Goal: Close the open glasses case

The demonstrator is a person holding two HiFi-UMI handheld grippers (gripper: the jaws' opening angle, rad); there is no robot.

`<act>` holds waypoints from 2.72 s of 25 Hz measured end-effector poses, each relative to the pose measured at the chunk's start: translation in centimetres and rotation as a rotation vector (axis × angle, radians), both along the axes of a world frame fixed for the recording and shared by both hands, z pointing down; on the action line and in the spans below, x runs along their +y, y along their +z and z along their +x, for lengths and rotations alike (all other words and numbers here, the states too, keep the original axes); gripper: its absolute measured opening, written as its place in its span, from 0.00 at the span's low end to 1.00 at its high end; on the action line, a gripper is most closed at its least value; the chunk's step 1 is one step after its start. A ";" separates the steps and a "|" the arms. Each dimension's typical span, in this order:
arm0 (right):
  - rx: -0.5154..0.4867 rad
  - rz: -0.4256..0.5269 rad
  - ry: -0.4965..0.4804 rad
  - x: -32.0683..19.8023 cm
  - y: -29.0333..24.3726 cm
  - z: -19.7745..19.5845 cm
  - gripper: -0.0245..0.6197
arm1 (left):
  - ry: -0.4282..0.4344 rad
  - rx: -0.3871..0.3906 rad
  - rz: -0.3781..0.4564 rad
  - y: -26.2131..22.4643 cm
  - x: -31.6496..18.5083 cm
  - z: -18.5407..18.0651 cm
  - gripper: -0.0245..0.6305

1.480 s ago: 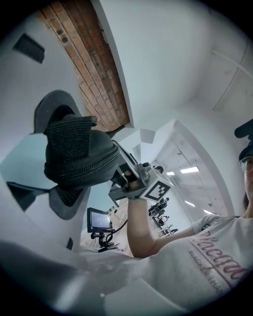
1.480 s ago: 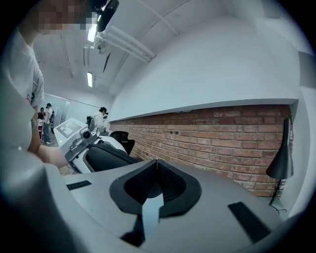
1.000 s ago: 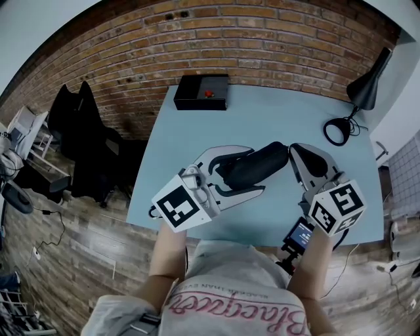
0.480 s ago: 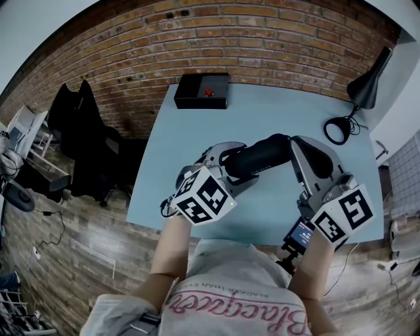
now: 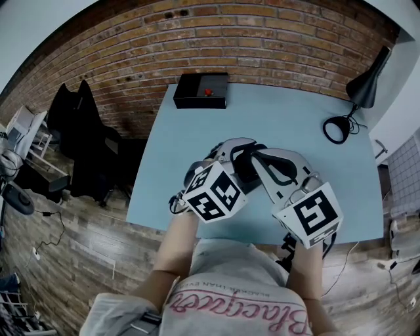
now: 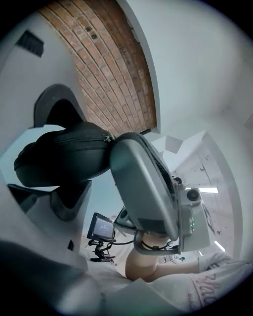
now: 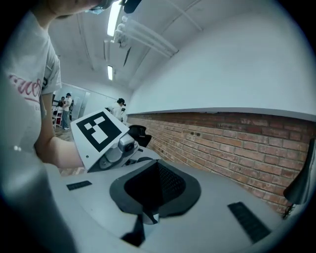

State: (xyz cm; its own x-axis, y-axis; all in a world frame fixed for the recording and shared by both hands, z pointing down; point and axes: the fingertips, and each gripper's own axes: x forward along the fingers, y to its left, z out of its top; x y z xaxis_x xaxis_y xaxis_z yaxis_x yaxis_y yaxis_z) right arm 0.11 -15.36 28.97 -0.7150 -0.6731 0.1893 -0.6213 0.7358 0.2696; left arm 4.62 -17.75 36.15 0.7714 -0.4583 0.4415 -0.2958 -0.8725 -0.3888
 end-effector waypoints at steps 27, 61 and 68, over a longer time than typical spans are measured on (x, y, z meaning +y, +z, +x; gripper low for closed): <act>-0.131 -0.049 0.118 -1.2 0.0 5.3 0.07 | 0.086 0.269 0.042 -3.2 1.4 -0.6 0.45; -0.107 0.052 0.227 -2.8 1.7 5.9 0.07 | -0.145 0.446 0.128 -4.9 -2.3 -2.7 0.45; -0.178 0.131 0.288 -2.7 0.7 6.5 0.07 | -0.251 0.524 0.236 -7.0 -2.9 -2.9 0.45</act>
State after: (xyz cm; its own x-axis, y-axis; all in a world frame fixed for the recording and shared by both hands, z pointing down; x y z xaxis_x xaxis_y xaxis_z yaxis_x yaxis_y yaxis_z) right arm 6.60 -18.04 29.63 -0.5060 -0.8622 -0.0224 -0.8439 0.4896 0.2192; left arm 1.75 -20.61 29.19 0.7139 -0.6928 -0.1017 -0.6845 -0.6599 -0.3098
